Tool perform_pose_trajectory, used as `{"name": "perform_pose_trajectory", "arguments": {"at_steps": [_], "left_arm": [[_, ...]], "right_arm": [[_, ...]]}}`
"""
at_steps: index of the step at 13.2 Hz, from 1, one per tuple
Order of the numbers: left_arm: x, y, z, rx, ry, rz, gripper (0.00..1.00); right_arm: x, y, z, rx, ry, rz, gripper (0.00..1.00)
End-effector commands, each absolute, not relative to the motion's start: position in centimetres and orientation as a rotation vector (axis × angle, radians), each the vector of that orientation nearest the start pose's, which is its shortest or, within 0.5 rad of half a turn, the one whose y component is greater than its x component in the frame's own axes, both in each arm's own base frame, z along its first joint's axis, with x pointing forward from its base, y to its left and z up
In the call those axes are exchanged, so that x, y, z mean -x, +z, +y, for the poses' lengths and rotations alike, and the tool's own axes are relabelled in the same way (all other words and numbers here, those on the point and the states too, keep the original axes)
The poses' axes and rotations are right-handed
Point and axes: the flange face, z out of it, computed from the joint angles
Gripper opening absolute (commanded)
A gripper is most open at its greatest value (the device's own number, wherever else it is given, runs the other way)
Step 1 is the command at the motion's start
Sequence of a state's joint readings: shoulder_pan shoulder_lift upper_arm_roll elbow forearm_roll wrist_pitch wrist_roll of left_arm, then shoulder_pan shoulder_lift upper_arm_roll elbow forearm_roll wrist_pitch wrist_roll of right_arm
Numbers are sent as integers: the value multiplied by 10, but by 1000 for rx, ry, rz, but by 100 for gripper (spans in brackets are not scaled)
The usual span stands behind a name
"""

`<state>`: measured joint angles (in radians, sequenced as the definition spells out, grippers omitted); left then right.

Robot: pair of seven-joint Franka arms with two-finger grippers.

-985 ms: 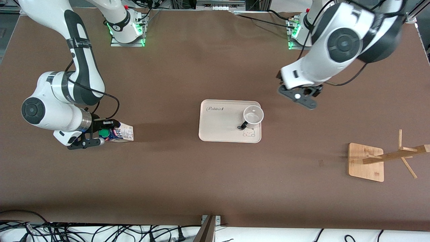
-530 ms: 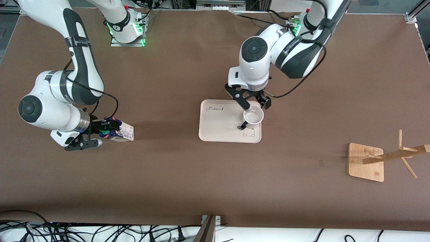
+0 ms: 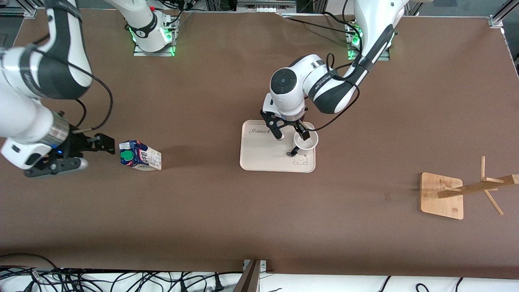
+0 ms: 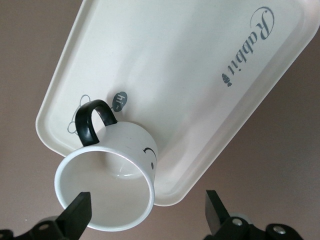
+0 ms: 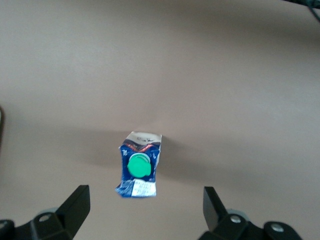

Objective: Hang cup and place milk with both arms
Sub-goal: 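Set the carton on the table while the left gripper grasps the mug, then lift the white mug off the tray with the left gripper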

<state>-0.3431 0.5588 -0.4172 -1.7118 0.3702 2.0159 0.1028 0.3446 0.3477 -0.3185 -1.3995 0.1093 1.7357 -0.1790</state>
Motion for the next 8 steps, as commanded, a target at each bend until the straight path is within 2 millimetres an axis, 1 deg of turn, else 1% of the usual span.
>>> {"name": "perform_pose_trajectory", "arguments": {"at_steps": [1, 2, 3, 4, 5, 6, 7, 8], "left_arm": [[-500, 266, -405, 2572, 217, 1481, 75], [-500, 258, -404, 2573, 236, 1479, 60], [-501, 249, -402, 2575, 257, 1475, 59], [-502, 243, -399, 2575, 268, 1472, 55], [-503, 243, -399, 2580, 260, 1472, 44], [-504, 240, -398, 2582, 261, 1472, 23], [-504, 239, -398, 2582, 264, 1473, 8], [-505, 241, -399, 2581, 260, 1478, 0]], "right_arm": [[-643, 554, 54, 3123, 35, -301, 100], [-631, 568, 53, 3111, 53, -297, 100], [-623, 577, 51, 3103, 77, -300, 100], [-620, 583, 51, 3101, 74, -302, 100], [-617, 591, 49, 3099, 55, -303, 100], [-616, 594, 47, 3102, 46, -303, 100], [-616, 595, 46, 3105, 44, -301, 100], [-616, 594, 43, 3110, 46, -297, 100]]}}
